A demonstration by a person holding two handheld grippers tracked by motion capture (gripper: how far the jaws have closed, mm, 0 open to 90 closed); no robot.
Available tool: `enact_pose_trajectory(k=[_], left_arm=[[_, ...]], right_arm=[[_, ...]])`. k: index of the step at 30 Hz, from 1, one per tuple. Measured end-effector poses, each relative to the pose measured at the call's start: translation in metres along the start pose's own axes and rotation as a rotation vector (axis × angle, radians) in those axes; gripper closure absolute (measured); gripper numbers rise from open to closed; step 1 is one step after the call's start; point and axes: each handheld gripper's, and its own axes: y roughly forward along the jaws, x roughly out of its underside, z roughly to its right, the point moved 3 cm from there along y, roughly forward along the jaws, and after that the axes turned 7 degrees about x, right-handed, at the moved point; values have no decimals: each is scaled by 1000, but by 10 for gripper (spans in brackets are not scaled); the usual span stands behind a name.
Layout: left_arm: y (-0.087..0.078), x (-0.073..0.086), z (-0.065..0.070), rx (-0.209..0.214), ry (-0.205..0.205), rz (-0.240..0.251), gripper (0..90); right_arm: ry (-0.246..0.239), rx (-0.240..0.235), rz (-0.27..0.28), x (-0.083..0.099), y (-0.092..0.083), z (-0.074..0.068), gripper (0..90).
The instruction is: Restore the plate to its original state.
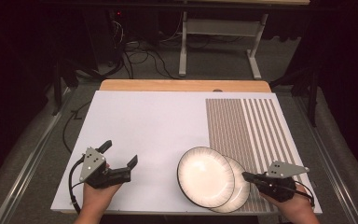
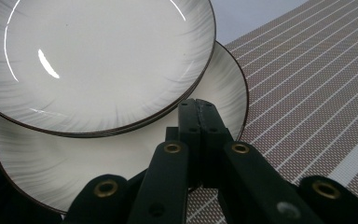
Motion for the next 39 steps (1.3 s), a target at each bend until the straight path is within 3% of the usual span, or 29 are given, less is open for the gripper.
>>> enact_pose_trajectory(k=[10,19,24,29,35,38,39], left_arm=[[1,0,0,2,0,-2,6],[2,0,1,5,0,-7,6],[3,0,2,7,-2,-9,6],[4,1,2,14,0,-17,6],[5,1,3,18,-1,-18,6],[5,2,5,19,4,-24,6],[6,2,5,21,4,-23,6]], right_arm=[[35,62,22,7,-13,14,900],[110,159,61,13,-25,25,900],[188,195,123,13,-33,30,857],[210,206,155,9,-32,29,641],[195,249,196,5,-27,27,207],[216,265,188,4,-23,29,9],[222,272,187,4,-23,29,7]])
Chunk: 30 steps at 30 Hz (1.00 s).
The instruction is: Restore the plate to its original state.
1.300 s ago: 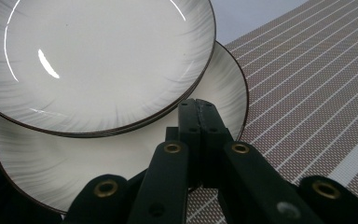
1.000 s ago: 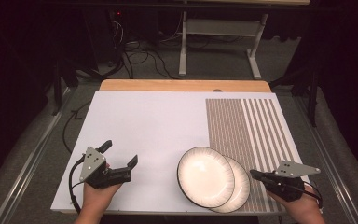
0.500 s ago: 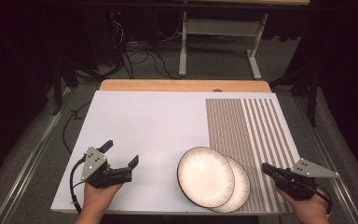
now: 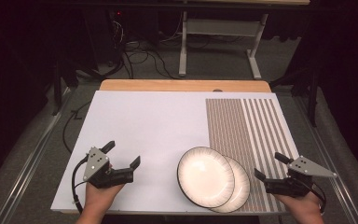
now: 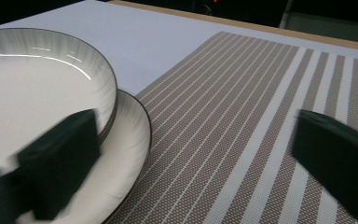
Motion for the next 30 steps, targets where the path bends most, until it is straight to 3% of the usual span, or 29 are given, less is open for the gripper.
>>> enact_pose_trajectory(k=[9,18,24,30], left_arm=[[4,-4,8,23,-5,6,6],[19,-7,33,88,6,-7,34],[27,-4,48,178,10,-18,239],[34,-1,62,287,25,-57,542]], right_arm=[[-15,4,17,-1,-1,-1,7],[-11,5,12,0,-2,-1,7],[-9,9,8,1,-2,-1,7],[-14,12,4,1,-2,-1,7]])
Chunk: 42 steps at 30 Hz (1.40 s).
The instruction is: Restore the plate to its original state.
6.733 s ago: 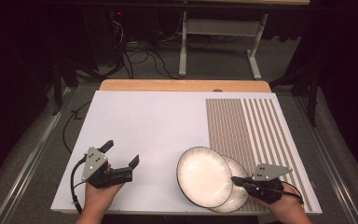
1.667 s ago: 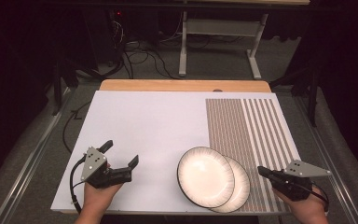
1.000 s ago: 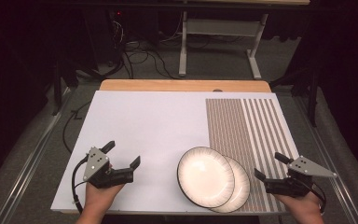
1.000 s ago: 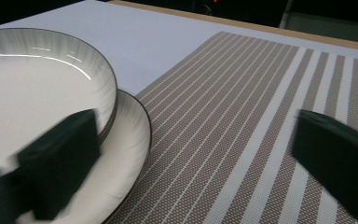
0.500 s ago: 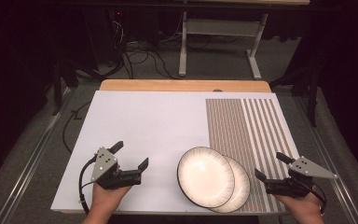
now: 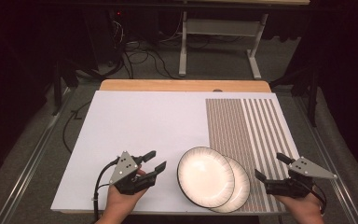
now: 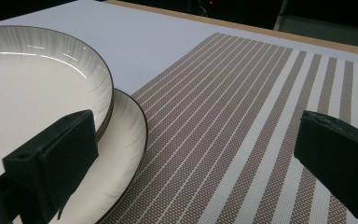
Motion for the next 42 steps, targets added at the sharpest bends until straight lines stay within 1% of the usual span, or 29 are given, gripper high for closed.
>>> enact_pose_trajectory(k=[1,2,3,4,6,9,15,21,26,34,39,40,42], left_arm=[[2,1,1,17,-7,-8,638],[3,1,2,28,-10,-14,638],[5,2,4,39,-10,-26,684],[7,3,6,49,-1,-37,736],[12,4,11,63,14,-64,812],[18,7,16,67,22,-90,892],[26,12,21,73,28,-133,899],[31,14,24,74,27,-147,900],[37,17,28,80,40,-166,900],[33,16,22,58,24,-145,900],[25,12,13,31,15,-115,896],[22,11,10,22,15,-105,890],[18,9,5,13,4,-89,820]], right_arm=[[-1,-2,3,0,0,0,7],[-1,-2,3,0,0,0,7],[-1,-1,2,0,0,1,7],[-4,0,1,0,0,1,7],[-2,4,-3,0,0,1,7],[-1,4,-2,0,0,1,7],[1,4,-6,0,0,1,7],[-3,4,-4,0,0,1,7],[-3,7,-3,0,-1,1,7],[-2,6,-5,0,-1,1,7],[-5,6,1,-1,-1,2,7],[-5,7,2,-1,-1,1,7],[-4,6,1,-1,-1,1,7]])
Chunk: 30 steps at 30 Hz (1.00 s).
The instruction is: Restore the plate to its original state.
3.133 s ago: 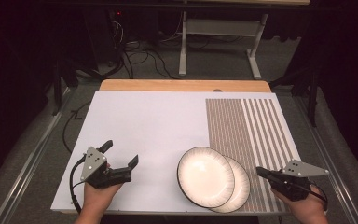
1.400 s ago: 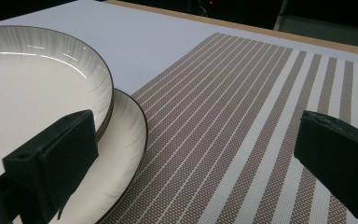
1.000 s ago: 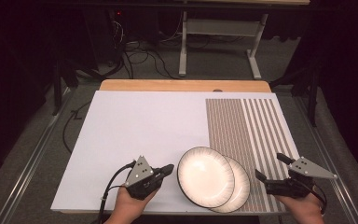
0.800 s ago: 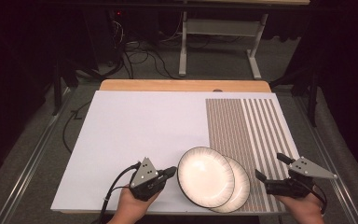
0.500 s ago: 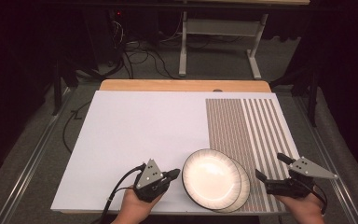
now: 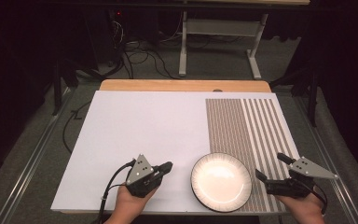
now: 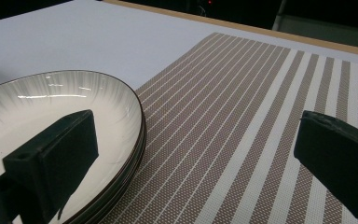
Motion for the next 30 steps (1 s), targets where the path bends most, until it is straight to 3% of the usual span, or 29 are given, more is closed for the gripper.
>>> enact_pose_trajectory(k=[9,13,22,24,30], left_arm=[[-26,-4,-23,-69,-30,71,509],[-38,-5,-33,-97,-49,92,415],[-70,-5,-59,-226,-61,118,119],[-75,-4,-63,-249,-69,109,0],[-85,-3,-68,-279,-68,122,0]], right_arm=[[0,-1,4,0,0,0,7],[3,-1,2,0,0,0,7],[-2,-8,11,-2,0,-2,7],[-1,-10,11,-2,0,-2,7],[-5,-10,17,-3,0,-2,7]])
